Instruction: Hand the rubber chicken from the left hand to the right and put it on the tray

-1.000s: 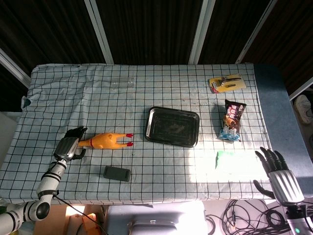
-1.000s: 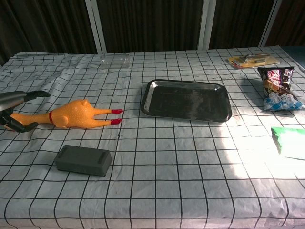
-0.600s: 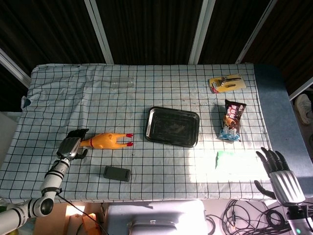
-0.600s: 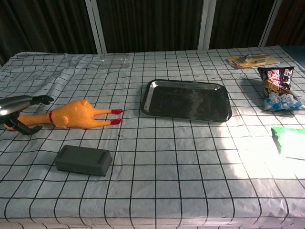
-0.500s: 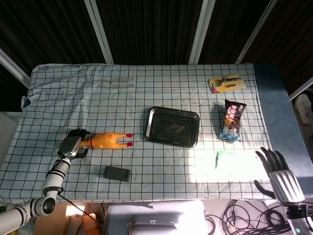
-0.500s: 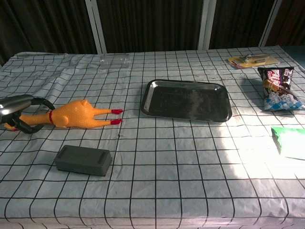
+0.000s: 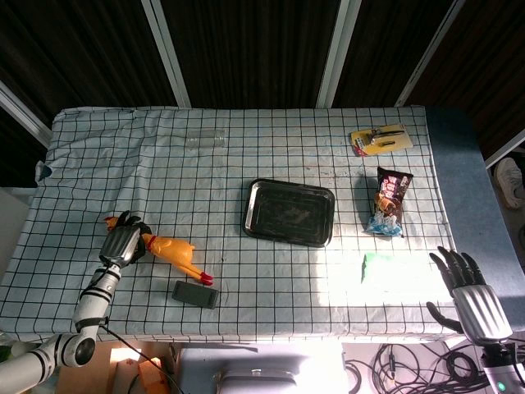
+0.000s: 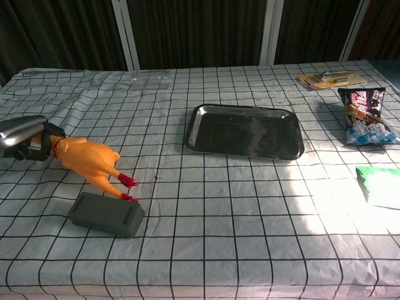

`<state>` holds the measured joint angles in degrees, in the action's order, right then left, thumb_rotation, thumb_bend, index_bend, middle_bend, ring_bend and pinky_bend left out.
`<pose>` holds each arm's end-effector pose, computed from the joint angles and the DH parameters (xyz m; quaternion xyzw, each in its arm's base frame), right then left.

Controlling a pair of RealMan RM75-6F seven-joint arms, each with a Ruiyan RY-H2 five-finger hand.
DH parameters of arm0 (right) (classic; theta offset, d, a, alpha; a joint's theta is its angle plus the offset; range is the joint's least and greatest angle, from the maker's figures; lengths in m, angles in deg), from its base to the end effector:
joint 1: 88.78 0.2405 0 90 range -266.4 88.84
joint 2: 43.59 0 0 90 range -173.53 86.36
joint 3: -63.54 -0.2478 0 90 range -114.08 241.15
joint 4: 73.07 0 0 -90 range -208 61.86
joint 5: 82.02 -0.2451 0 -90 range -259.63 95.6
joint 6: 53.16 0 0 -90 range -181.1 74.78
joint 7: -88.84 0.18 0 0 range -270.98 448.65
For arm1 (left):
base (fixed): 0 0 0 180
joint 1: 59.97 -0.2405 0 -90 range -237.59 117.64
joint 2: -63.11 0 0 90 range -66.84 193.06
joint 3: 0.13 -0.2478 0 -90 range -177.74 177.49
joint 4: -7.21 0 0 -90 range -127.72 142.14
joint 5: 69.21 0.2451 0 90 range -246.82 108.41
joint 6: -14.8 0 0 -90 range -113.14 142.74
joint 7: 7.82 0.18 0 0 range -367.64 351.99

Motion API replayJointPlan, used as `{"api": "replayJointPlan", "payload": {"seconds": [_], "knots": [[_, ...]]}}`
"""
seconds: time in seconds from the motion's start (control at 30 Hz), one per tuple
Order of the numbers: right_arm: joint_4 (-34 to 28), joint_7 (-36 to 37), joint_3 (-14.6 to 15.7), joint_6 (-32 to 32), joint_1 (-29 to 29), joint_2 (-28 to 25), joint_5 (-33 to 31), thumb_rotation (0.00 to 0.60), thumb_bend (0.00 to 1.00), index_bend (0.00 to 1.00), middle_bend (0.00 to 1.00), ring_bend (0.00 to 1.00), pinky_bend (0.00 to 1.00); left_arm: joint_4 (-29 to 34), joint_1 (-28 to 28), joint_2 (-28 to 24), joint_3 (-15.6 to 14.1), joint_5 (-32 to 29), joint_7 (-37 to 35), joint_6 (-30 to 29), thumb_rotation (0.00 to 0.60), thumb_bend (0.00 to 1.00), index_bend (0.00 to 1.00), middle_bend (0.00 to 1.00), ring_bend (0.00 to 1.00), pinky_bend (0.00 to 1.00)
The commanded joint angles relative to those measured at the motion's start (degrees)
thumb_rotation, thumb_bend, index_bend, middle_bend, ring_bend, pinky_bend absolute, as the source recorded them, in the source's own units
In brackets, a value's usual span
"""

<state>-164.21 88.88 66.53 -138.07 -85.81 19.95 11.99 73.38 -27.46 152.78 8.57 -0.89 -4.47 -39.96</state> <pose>-0.3172 -0.1817 0.1015 0.6532 -0.3892 0.3620 0.5393 -0.2743 0.3883 -0.0302 -0.6687 -0.4411 -0.3324 0.4977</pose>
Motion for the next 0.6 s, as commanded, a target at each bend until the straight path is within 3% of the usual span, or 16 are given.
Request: {"api": "replayJointPlan", "payload": {"seconds": [0.03, 0.17, 0.3, 0.43, 0.6], "knots": [[0.0, -0.1, 0.0, 0.1, 0.0, 0.0, 0.0, 0.600, 0.24, 0.00, 0.00, 0.00, 0.00, 1.5, -1.6, -1.0, -0.6, 5.2, -4.6, -5.5, 0.600, 0.77, 0.63, 0.62, 0.33, 0.22], [-0.1, -0.3, 0.0, 0.1, 0.0, 0.2, 0.2, 0.600, 0.24, 0.00, 0.00, 0.00, 0.00, 1.7, -3.0, -1.1, -0.5, 8.4, -7.4, -11.1, 0.600, 0.78, 0.63, 0.69, 0.43, 0.49], [-0.4, 0.2, 0.0, 0.4, 0.7, 0.7, 1.4, 0.600, 0.24, 0.00, 0.00, 0.00, 0.00, 3.7, -4.1, -1.8, 0.4, 8.5, -8.2, -13.8, 0.600, 0.80, 0.64, 0.72, 0.46, 0.70], [-2.3, 2.3, -1.1, 1.5, 3.6, 1.3, 4.3, 0.600, 0.24, 0.00, 0.00, 0.00, 0.00, 7.2, -5.2, -2.7, 1.8, 6.8, -7.2, -15.7, 0.600, 0.81, 0.64, 0.74, 0.48, 0.79], [-11.2, 3.9, -6.0, 9.1, 12.6, 1.9, 5.3, 0.600, 0.24, 0.00, 0.00, 0.00, 0.00, 11.5, -6.1, -3.6, 2.5, 6.0, -4.8, -17.3, 0.600, 0.82, 0.64, 0.74, 0.49, 0.80]]}}
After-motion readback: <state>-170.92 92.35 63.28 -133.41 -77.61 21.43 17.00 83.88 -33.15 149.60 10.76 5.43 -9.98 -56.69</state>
